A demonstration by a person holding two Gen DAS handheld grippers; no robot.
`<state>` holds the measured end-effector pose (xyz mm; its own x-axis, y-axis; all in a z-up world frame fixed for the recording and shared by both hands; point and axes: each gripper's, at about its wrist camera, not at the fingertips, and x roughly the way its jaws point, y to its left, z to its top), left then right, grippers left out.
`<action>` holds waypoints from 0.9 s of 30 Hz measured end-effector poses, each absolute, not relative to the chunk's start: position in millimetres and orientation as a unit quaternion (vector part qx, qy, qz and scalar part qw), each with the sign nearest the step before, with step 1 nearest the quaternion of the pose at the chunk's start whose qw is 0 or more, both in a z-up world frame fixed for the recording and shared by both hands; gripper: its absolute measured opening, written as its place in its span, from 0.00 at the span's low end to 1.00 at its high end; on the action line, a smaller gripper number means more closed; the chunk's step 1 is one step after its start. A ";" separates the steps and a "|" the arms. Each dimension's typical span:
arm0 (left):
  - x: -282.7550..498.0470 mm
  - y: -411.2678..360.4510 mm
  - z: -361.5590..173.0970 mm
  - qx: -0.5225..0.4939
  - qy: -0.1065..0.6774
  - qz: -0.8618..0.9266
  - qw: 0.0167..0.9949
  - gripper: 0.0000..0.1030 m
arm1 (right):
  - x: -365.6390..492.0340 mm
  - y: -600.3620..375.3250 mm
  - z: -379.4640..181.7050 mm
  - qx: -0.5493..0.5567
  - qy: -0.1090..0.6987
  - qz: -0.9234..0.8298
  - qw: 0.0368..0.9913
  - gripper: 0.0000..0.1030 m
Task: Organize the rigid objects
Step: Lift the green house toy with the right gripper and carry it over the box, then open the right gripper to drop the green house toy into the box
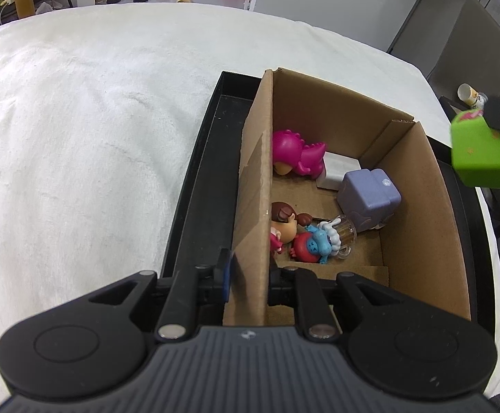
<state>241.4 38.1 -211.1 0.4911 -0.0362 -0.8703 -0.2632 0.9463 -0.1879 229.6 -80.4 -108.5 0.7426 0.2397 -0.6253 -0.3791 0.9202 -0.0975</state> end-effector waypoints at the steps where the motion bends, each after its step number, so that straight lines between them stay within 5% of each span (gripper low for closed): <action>1: 241.4 38.1 -211.0 -0.150 0.500 0.067 0.850 0.16 | 232.2 -80.7 -108.5 -0.097 0.324 0.172 0.925 0.50; 14: 240.5 38.7 -212.3 -0.153 0.499 0.068 0.851 0.16 | 264.2 -70.7 -131.8 0.010 0.398 0.224 0.889 0.50; 27: 240.9 38.9 -213.2 -0.159 0.499 0.068 0.849 0.16 | 280.7 -44.9 -159.5 0.001 0.429 0.230 0.874 0.51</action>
